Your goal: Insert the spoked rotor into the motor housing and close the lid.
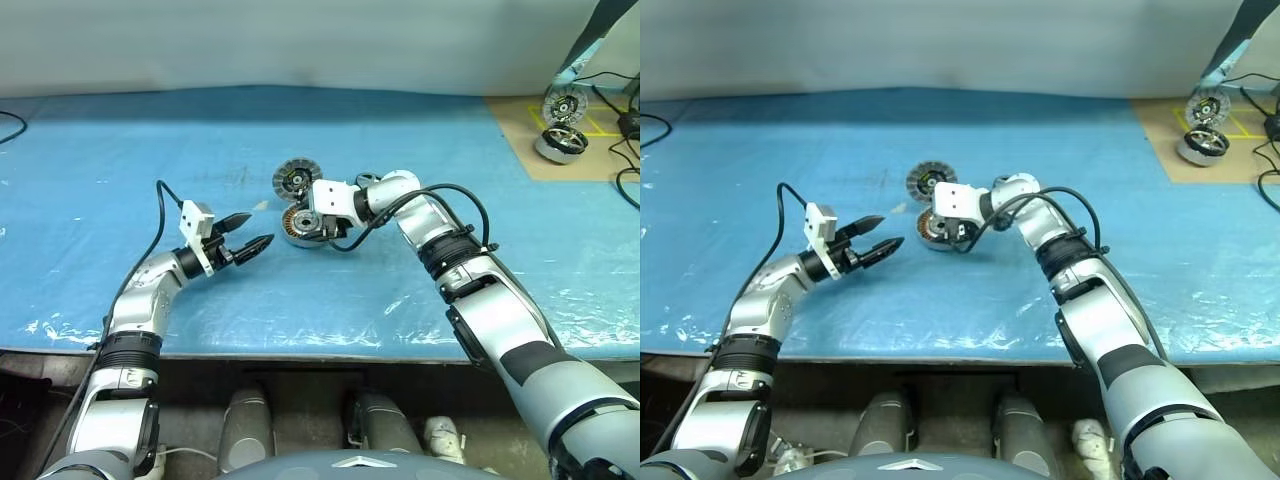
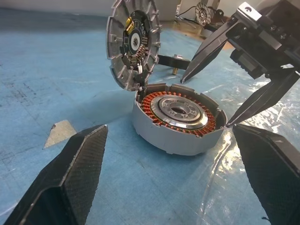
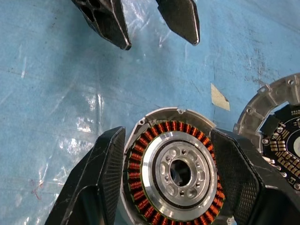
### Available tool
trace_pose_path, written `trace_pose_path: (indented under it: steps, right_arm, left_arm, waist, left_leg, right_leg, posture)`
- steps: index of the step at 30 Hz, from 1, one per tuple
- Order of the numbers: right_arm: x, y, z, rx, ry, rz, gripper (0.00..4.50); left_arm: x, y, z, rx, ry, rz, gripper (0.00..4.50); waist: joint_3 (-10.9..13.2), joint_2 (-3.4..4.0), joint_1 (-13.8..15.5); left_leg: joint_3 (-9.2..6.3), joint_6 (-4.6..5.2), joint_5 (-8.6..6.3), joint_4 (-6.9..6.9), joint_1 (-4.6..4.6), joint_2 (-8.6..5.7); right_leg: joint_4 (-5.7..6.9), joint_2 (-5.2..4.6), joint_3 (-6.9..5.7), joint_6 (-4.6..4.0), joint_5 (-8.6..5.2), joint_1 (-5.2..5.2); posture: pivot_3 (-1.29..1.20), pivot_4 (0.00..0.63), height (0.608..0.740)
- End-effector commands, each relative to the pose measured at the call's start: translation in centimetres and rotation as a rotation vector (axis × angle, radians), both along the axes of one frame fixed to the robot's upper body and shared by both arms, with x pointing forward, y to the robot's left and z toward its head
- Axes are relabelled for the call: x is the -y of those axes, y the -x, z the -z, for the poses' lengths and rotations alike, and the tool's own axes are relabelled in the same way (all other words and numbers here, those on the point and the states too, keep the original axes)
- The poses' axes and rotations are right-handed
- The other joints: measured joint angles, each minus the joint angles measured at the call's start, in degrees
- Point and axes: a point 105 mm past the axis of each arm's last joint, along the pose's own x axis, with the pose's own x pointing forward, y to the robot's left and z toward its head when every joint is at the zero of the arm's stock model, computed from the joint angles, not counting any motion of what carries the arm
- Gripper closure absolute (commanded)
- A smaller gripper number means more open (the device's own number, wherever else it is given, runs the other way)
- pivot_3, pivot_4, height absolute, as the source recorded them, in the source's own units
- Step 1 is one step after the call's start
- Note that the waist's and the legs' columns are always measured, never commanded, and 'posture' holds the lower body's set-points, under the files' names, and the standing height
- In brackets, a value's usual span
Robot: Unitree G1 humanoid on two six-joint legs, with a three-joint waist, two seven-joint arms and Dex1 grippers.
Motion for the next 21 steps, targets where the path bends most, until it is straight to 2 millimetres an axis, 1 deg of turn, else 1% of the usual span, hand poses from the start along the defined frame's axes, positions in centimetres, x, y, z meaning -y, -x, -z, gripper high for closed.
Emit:
trace_pose_path:
  steps: [1,11,14,15,16,18,21]
  right_arm:
    - [0.4,0.2,1.3,0.042,0.062,-0.019,1.53]
    - [0.3,-0.2,2.7,0.049,0.108,-0.006,1.53]
    - [0.5,0.4,3.4,0.036,0.150,-0.045,2.05]
    - [0.6,0.6,3.6,0.025,0.156,-0.056,2.38]
    - [0.7,0.8,3.7,0.013,0.163,-0.067,2.50]
    - [0.8,1.1,3.8,0.009,0.174,-0.080,2.50]
    - [0.4,1.2,3.1,-0.030,0.133,-0.042,2.50]
  left_arm:
    - [0.1,0.0,-0.5,0.031,-0.009,0.012,0.00]
    - [0.1,-0.1,-0.5,0.036,-0.014,0.011,0.00]
    - [0.0,0.0,-0.5,0.035,-0.014,0.009,0.00]
    - [0.0,0.0,-0.5,0.035,-0.015,0.009,0.00]
    - [0.0,0.0,-0.4,0.035,-0.015,0.009,0.00]
    - [0.1,0.0,-0.4,0.034,-0.014,0.010,0.00]
    - [0.3,0.3,-0.3,0.029,-0.012,0.016,0.00]
  waist:
    - [0.0,0.00,0.0]
    - [0.0,0.00,-0.2]
    - [0.0,0.00,-0.1]
    - [0.0,0.00,-0.1]
    - [0.0,0.00,-0.1]
    - [0.0,0.00,-0.1]
    - [0.0,0.00,-0.1]
  left_leg:
    - [0.00,0.00,0.00,0.00,0.00,-0.01]
    - [0.00,-0.01,0.00,-0.01,0.02,0.00]
    - [0.00,-0.01,0.00,0.00,0.02,0.00]
    - [0.00,-0.01,0.00,0.00,0.02,0.00]
    - [0.00,-0.01,0.00,0.00,0.03,0.00]
    - [0.00,0.00,0.00,0.00,0.03,0.00]
    - [0.00,0.00,0.00,-0.01,0.03,0.00]
  right_leg:
    - [-0.01,0.00,0.00,0.00,0.00,0.00]
    - [0.00,0.00,0.01,0.00,0.00,0.00]
    - [0.00,0.00,0.01,0.00,0.00,0.01]
    - [0.00,0.00,0.01,0.00,0.00,0.01]
    - [0.00,0.00,0.01,0.00,0.00,0.02]
    - [0.00,0.00,0.01,0.00,0.00,0.02]
    - [-0.01,0.00,0.01,0.00,0.00,0.02]
  posture:
    - [0.00,0.150,0.740]
    - [0.00,0.150,0.740]
    - [0.00,0.150,0.740]
    - [0.00,0.150,0.740]
    - [0.00,0.150,0.740]
    - [0.00,0.150,0.740]
    - [0.00,0.150,0.740]
